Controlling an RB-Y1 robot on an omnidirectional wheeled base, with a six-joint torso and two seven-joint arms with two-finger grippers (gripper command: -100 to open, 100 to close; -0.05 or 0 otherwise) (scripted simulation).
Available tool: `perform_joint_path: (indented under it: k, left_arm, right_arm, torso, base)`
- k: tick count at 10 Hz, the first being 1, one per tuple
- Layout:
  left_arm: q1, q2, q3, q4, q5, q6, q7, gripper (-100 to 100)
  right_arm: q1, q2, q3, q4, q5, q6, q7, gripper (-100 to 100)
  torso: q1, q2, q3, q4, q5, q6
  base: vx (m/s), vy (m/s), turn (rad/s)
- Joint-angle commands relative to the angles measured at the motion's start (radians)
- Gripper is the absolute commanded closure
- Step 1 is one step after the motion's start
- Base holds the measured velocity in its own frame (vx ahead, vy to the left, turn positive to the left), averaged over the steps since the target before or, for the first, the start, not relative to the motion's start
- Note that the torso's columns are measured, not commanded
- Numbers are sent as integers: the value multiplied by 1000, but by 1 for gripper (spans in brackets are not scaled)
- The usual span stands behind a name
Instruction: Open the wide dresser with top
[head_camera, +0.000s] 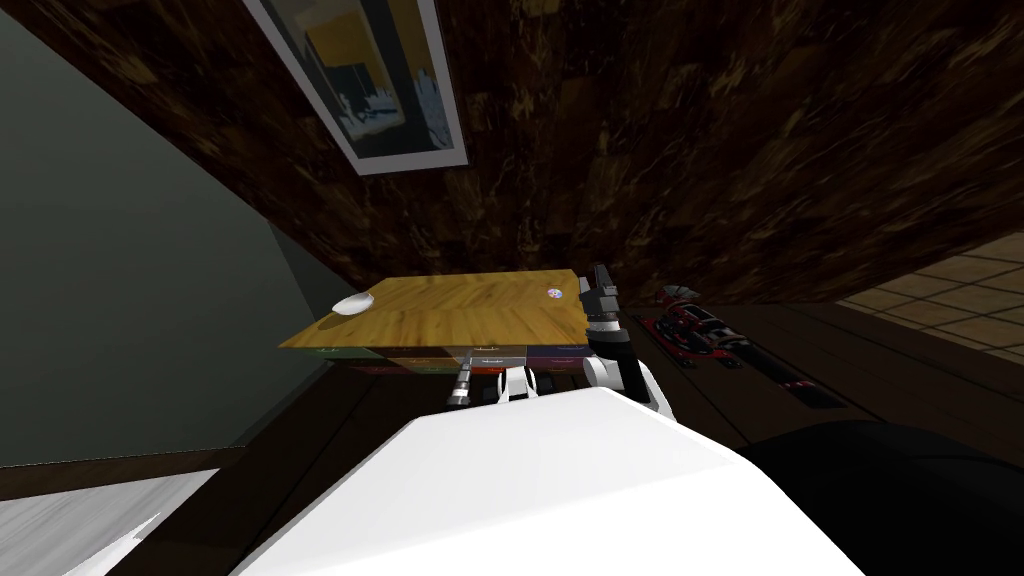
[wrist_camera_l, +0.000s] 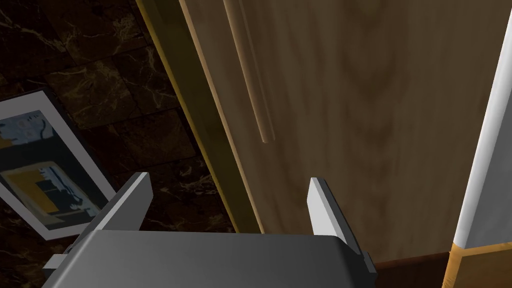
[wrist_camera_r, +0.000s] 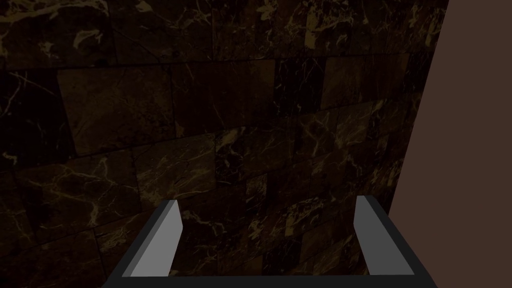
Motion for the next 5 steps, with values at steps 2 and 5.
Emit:
perform_joint_path:
  k: [2, 5]
  left_arm:
    - [-25, -40, -10, 98, -7, -42, -7, -100]
    - [-53, -48, 25, 141, -55, -62, 25, -100]
  right_arm:
    - [0, 0, 0, 0, 0, 0, 0, 0]
    - [0, 0, 0, 0, 0, 0, 0, 0]
  torso:
    - [-1, -1, -1, 0, 0, 0]
    - [-1, -1, -1, 0, 0, 0]
  base:
    - [5, 6, -17]
    - [-3, -4, 11]
